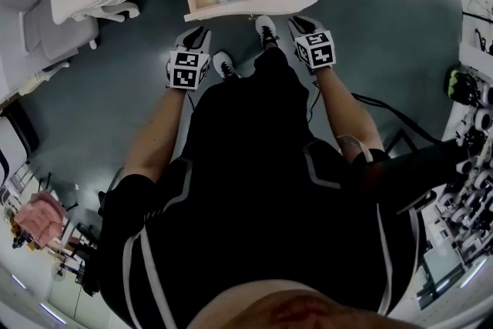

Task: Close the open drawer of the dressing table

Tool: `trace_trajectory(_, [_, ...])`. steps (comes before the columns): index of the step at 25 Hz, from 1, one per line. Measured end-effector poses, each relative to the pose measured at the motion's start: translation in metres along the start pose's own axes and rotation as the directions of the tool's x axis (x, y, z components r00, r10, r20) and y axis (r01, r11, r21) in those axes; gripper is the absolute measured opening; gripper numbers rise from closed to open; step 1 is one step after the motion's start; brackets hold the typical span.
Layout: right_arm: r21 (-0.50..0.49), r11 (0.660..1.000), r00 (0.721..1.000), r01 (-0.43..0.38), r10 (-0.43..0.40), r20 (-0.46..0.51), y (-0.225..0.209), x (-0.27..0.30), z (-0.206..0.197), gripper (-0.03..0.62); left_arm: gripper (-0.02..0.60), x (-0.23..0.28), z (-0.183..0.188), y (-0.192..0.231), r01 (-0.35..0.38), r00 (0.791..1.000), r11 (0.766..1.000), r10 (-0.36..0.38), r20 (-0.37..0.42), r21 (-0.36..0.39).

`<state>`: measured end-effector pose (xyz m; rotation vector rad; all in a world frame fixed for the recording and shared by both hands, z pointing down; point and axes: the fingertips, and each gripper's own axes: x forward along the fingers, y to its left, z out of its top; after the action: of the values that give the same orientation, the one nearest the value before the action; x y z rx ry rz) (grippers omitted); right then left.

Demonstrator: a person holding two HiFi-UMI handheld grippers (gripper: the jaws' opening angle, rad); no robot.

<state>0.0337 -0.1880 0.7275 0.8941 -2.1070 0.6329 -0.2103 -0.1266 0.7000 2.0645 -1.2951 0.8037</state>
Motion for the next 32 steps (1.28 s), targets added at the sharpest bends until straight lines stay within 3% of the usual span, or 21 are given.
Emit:
trace_trajectory(11, [0.028, 0.999, 0.998, -0.016, 0.018, -0.060, -0.014, 0.021, -0.020, 0.038, 0.064, 0.042, -0.014, -0.002, -0.031, 0.998, 0.996, 0.026, -0.060, -0.083])
trace_trajectory(19, [0.046, 0.999, 0.996, -0.020, 0.024, -0.089, -0.021, 0.033, -0.015, 0.035, 0.061, 0.055, -0.005, -0.001, -0.042, 0.997, 0.996, 0.037, -0.066, -0.083])
trace_trajectory(25, [0.090, 0.996, 0.997, -0.022, 0.028, -0.066, -0.033, 0.038, -0.002, 0.035, 0.061, 0.063, 0.010, 0.007, -0.065, 0.997, 0.992, 0.061, -0.048, -0.105])
trace_trajectory(32, [0.075, 0.997, 0.998, -0.031, 0.035, -0.051, -0.042, 0.048, 0.017, 0.032, 0.061, 0.070, 0.033, 0.018, -0.098, 0.995, 0.988, 0.094, -0.039, -0.123])
